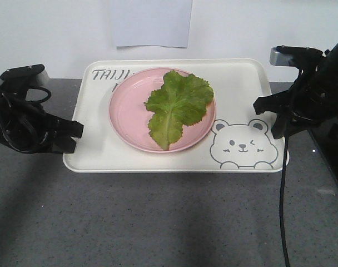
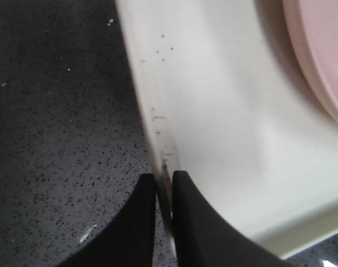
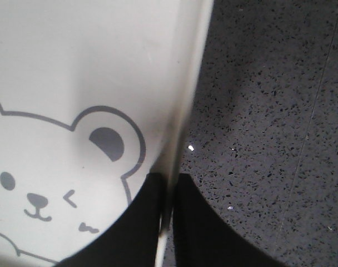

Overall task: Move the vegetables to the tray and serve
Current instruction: 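Hold the tray level with both grippers above the counter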

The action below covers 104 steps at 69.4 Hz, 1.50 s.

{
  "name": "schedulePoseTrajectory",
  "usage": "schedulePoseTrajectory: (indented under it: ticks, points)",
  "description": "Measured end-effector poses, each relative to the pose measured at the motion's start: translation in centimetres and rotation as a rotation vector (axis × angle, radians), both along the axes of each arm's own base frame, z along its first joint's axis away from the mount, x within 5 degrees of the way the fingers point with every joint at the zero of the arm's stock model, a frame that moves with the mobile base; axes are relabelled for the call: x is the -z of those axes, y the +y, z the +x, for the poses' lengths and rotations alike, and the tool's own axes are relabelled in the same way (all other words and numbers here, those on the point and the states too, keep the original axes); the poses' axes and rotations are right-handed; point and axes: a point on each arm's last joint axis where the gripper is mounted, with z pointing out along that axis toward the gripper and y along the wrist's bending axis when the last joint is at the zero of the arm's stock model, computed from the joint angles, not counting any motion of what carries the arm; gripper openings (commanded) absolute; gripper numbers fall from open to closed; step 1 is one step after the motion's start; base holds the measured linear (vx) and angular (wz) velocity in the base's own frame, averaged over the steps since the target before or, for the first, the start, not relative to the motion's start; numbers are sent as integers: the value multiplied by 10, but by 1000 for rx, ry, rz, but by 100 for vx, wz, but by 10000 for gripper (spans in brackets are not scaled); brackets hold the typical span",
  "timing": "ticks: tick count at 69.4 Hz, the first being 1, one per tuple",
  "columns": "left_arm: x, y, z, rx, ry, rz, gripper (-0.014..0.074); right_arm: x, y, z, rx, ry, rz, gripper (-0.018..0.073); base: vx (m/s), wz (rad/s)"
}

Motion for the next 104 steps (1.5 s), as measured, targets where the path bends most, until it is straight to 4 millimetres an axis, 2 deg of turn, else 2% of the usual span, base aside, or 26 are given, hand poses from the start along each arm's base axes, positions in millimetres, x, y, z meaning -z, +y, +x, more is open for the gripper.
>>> schedulePoseTrajectory:
  ticks: [104]
  points:
    - [0, 0, 0, 0, 0, 0, -6, 0, 0, 0, 0, 0, 0, -6, 0, 0]
